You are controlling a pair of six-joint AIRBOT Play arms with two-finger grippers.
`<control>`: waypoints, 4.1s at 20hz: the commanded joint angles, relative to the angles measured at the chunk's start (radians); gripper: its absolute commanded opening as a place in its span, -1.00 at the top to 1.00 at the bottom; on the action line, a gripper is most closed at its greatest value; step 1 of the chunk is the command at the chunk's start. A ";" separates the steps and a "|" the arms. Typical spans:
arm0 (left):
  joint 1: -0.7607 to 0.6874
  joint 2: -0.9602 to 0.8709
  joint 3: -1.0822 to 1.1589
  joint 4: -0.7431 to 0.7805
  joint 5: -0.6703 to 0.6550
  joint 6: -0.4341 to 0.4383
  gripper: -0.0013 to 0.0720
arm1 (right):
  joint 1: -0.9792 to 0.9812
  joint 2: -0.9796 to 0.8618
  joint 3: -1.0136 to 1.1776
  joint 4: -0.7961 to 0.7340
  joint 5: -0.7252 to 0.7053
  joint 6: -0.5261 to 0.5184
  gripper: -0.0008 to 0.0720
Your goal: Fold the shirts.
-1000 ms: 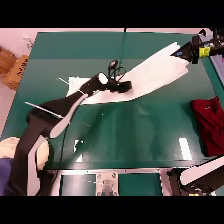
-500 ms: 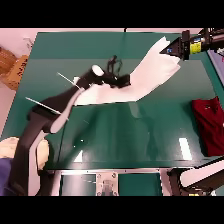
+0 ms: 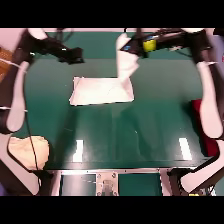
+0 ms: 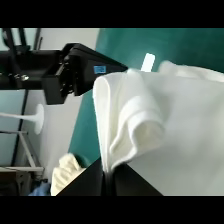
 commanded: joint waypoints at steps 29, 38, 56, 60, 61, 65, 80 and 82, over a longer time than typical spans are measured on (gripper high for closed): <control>0.242 0.056 -0.010 0.098 -0.135 0.051 0.90 | -0.066 -0.328 -0.219 -0.006 -0.142 -0.039 -0.53; 0.242 0.056 -0.069 0.097 -0.135 0.051 0.90 | -0.114 -0.195 -0.053 0.081 -0.102 -0.038 0.93; 0.241 0.056 -0.069 0.083 -0.142 0.051 0.90 | -1.083 0.187 -0.037 -0.045 0.162 0.048 0.93; 0.241 0.056 -0.069 0.083 -0.142 0.037 0.91 | -1.164 0.189 -0.037 -0.061 0.245 0.049 0.93; 0.241 0.056 -0.069 0.083 -0.142 0.027 0.90 | -1.176 0.195 -0.037 -0.094 0.275 0.058 0.93; 0.241 0.056 -0.069 0.083 -0.172 0.025 0.90 | -1.203 0.249 -0.037 -0.383 0.375 0.186 0.93; 0.241 0.056 -0.069 0.056 -0.226 0.025 0.91 | -1.202 0.320 -0.241 -1.007 0.626 0.362 0.93; 0.241 0.056 -0.069 0.037 -0.226 0.025 0.90 | -1.202 0.320 -0.339 -1.033 0.625 0.362 0.93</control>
